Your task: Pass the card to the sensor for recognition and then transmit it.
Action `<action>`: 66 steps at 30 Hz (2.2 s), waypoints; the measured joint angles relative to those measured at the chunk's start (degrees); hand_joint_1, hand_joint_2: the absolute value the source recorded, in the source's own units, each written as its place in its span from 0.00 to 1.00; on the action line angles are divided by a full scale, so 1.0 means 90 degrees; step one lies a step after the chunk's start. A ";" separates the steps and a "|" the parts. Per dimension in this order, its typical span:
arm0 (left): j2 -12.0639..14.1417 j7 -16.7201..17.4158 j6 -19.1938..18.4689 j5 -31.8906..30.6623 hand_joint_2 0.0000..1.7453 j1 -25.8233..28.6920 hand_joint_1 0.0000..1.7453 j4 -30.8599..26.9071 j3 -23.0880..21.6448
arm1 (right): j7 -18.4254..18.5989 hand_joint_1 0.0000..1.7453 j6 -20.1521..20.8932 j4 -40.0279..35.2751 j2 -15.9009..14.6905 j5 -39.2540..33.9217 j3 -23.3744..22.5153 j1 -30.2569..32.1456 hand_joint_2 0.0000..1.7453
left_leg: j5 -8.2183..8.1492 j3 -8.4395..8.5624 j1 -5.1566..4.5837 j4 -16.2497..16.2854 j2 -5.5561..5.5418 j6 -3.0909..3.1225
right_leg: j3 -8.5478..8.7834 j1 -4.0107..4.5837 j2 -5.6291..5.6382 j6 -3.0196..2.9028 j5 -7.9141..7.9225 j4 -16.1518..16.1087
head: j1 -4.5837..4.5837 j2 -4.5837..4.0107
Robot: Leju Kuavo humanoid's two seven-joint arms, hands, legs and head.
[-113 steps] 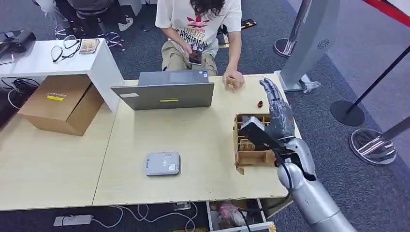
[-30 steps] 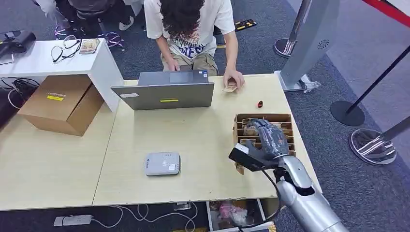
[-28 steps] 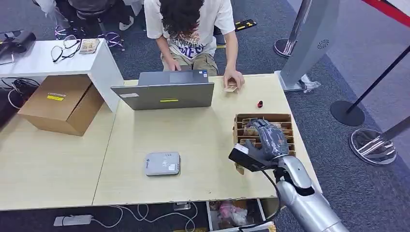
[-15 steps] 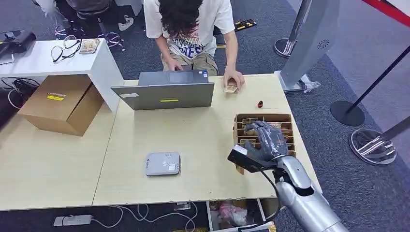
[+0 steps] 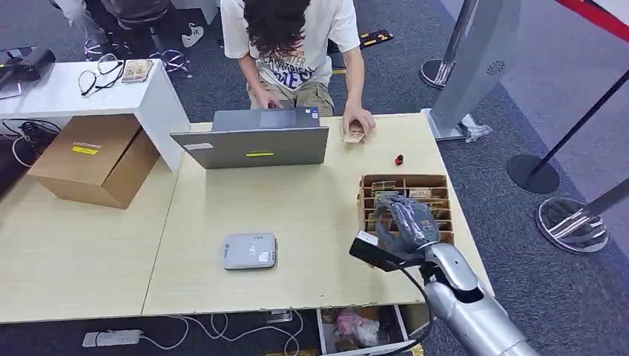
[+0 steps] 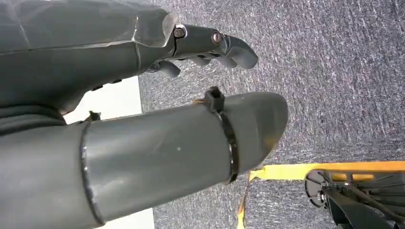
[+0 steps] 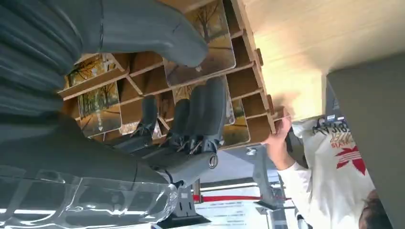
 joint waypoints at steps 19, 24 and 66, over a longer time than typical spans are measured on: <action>-0.0049 0.0015 0.0199 0.0036 0.00 0.0000 0.00 0.0000 0.0051 | 0.0066 0.60 0.0250 0.0105 -0.0129 -0.0139 0.0493 -0.0254 1.00 | 0.0000 0.0001 0.0000 0.0000 0.0000 0.0000 | 0.0000 0.0000 0.0001 0.0000 0.0000 0.0000 | -0.0002 0.0000; -0.0053 0.0017 0.0204 0.0039 0.00 -0.0001 0.00 0.0000 0.0058 | 0.0090 0.61 0.0284 0.0105 -0.0143 -0.0143 0.0561 -0.0291 1.00 | 0.0000 0.0001 0.0000 0.0000 0.0000 0.0000 | 0.0000 0.0000 0.0001 0.0000 0.0000 0.0000 | -0.0002 0.0000; -0.0041 0.0000 0.0063 0.0029 0.00 0.0000 0.00 0.0000 0.0148 | 0.0165 0.55 0.0114 0.0090 -0.0338 -0.0148 0.0527 -0.0373 1.00 | 0.0000 0.0001 0.0000 0.0000 0.0000 0.0000 | 0.0000 0.0000 0.0000 0.0002 0.0001 0.0000 | -0.0002 0.0000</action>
